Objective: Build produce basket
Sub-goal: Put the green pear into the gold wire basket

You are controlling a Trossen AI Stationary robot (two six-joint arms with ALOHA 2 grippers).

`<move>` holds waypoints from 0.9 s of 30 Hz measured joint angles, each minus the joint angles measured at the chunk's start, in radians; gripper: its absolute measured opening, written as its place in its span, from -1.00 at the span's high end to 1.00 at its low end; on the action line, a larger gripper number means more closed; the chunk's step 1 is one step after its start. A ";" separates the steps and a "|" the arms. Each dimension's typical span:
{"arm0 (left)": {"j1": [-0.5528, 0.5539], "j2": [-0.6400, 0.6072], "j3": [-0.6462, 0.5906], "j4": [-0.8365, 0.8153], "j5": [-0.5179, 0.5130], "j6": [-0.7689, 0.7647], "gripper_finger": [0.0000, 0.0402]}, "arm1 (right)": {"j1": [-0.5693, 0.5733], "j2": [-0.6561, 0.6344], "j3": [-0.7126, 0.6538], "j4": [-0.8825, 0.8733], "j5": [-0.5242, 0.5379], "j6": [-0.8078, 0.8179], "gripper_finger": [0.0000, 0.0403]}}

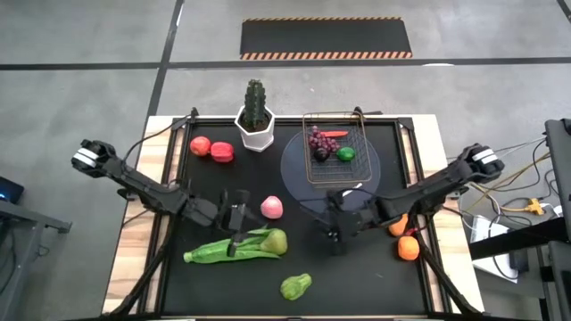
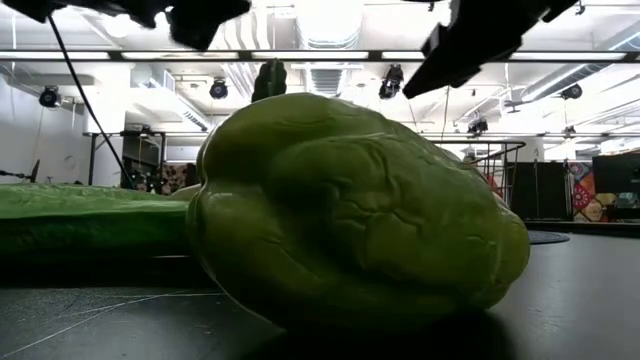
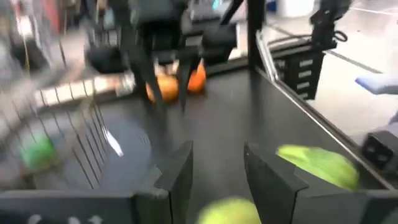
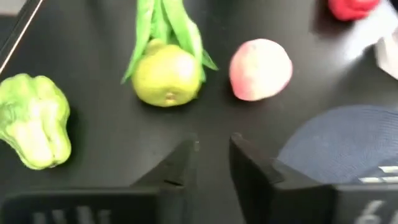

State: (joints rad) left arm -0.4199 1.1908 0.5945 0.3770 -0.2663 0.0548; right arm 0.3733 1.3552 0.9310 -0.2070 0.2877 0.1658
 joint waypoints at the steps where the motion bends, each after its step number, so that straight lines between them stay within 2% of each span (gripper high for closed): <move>1: -0.006 0.000 0.000 -0.037 -0.005 -0.064 0.38 | 0.000 0.016 0.017 -0.007 -0.001 -0.014 0.43; 5: -0.035 0.002 0.000 -0.205 -0.002 -0.333 0.35 | 0.002 0.060 0.085 -0.062 0.000 -0.037 0.09; 7: -0.052 0.018 0.001 -0.238 0.004 -0.430 0.31 | 0.002 0.069 0.107 -0.087 0.000 -0.039 -0.05; 13: -0.080 0.172 0.021 -0.265 0.006 -0.517 0.07 | 0.002 0.054 0.119 -0.094 0.002 -0.045 -0.36; 17: -0.074 0.251 0.053 -0.263 -0.001 -0.514 -0.10 | 0.002 0.040 0.109 -0.095 0.004 -0.022 -0.46; 21: -0.072 0.306 0.082 -0.257 -0.002 -0.495 -0.18 | 0.002 0.040 0.096 -0.098 0.002 0.004 -0.51; 27: -0.068 0.357 0.074 -0.217 0.004 -0.588 -0.28 | 0.002 0.040 0.081 -0.104 0.000 0.025 -0.49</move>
State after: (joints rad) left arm -0.4877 1.5481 0.6683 0.1602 -0.2628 -0.5337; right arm 0.3752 1.3956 1.0123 -0.3110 0.2882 0.1909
